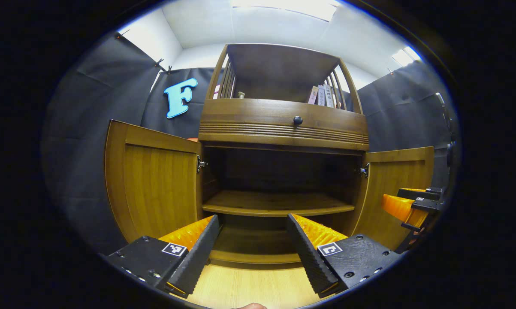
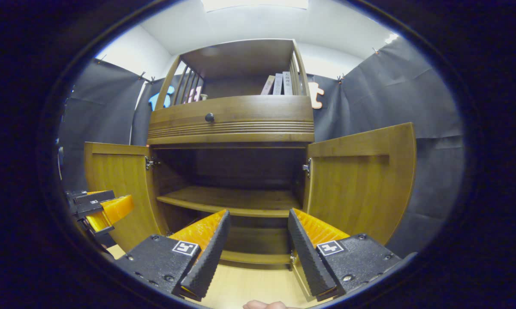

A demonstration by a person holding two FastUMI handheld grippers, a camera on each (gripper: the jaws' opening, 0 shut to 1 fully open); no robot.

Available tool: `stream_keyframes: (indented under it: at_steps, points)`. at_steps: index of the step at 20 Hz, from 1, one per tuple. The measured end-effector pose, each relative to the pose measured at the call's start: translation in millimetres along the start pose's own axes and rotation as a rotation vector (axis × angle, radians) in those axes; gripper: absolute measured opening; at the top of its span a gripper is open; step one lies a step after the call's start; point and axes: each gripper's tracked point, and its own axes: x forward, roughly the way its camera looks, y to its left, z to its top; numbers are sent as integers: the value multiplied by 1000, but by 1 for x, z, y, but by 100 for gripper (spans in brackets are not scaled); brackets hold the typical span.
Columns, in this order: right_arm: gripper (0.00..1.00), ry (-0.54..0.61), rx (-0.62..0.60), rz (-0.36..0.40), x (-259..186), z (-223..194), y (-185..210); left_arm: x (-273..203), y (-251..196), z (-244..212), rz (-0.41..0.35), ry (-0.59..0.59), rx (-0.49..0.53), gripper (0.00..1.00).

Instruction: Open the right door of the double-door shoe cabinet with the right hand, and open the left door with the left hand.

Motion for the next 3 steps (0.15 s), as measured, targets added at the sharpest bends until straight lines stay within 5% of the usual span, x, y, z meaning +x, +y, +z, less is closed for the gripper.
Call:
stream_keyframes:
  at_steps: [3]
  points:
    - [86,5,1,-7,-2,-3,-5,-1,-5,-3,-5,16,8,100]
